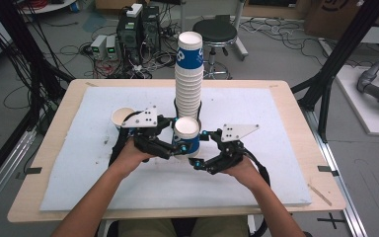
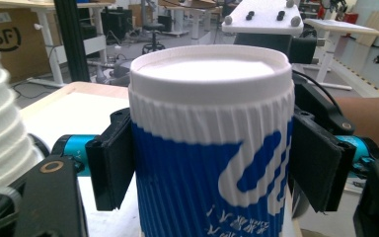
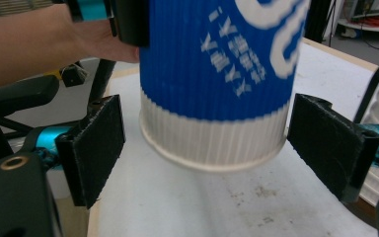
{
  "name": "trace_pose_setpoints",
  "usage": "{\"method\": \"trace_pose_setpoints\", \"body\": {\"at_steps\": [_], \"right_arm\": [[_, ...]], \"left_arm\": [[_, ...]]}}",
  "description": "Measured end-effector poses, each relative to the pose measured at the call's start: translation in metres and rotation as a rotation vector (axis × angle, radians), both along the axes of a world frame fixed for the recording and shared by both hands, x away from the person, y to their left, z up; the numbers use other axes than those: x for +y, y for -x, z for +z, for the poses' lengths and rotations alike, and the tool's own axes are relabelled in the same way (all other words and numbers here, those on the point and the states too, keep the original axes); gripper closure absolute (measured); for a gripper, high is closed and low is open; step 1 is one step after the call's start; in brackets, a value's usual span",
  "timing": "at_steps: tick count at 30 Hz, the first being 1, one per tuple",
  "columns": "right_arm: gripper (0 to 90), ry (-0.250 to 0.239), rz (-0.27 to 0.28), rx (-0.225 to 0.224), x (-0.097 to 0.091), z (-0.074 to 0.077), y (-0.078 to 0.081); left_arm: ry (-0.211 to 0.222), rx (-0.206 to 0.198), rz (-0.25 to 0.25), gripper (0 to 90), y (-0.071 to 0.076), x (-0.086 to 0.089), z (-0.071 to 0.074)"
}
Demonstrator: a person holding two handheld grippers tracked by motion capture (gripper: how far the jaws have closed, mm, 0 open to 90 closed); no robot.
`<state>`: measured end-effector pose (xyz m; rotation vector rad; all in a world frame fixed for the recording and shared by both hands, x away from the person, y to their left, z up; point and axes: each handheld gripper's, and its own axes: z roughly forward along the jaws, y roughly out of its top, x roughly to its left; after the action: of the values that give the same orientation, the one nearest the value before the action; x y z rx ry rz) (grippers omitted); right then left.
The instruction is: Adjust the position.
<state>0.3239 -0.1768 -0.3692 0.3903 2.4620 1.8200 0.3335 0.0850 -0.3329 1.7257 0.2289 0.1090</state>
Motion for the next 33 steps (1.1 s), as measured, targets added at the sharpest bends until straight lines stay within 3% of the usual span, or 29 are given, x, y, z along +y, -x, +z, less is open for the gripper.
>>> {"method": "trace_pose_setpoints", "body": {"at_steps": [4,7,13,18,22,25,33], "right_arm": [[14.1,-0.016,0.01,0.0,0.001,0.0,0.003],[14.2,-0.039,0.008,-0.004,-0.001,0.001,0.002],[19.0,-0.054,0.011,-0.005,0.0,0.001,-0.005],[22.2,-0.023,0.001,-0.022,-0.003,0.004,-0.005],[23.2,0.03,0.004,-0.037,-0.004,0.005,-0.003],[23.7,0.081,0.016,-0.054,-0.003,0.007,-0.001],[23.8,0.15,0.021,-0.065,-0.007,0.013,-0.004]], "left_arm": [[0.006,0.0,-0.014,26.2,0.003,-0.006,0.001],[0.028,0.008,-0.029,26.3,0.0,-0.007,0.001],[0.027,0.02,-0.062,26.7,-0.008,-0.009,0.001],[0.021,0.026,-0.072,27.2,-0.009,-0.012,0.001],[-0.02,0.055,-0.083,26.0,-0.009,-0.012,0.001],[-0.044,0.072,-0.054,15.2,-0.009,-0.01,0.002],[-0.106,0.071,-0.053,15.1,-0.012,-0.002,0.012]]}}
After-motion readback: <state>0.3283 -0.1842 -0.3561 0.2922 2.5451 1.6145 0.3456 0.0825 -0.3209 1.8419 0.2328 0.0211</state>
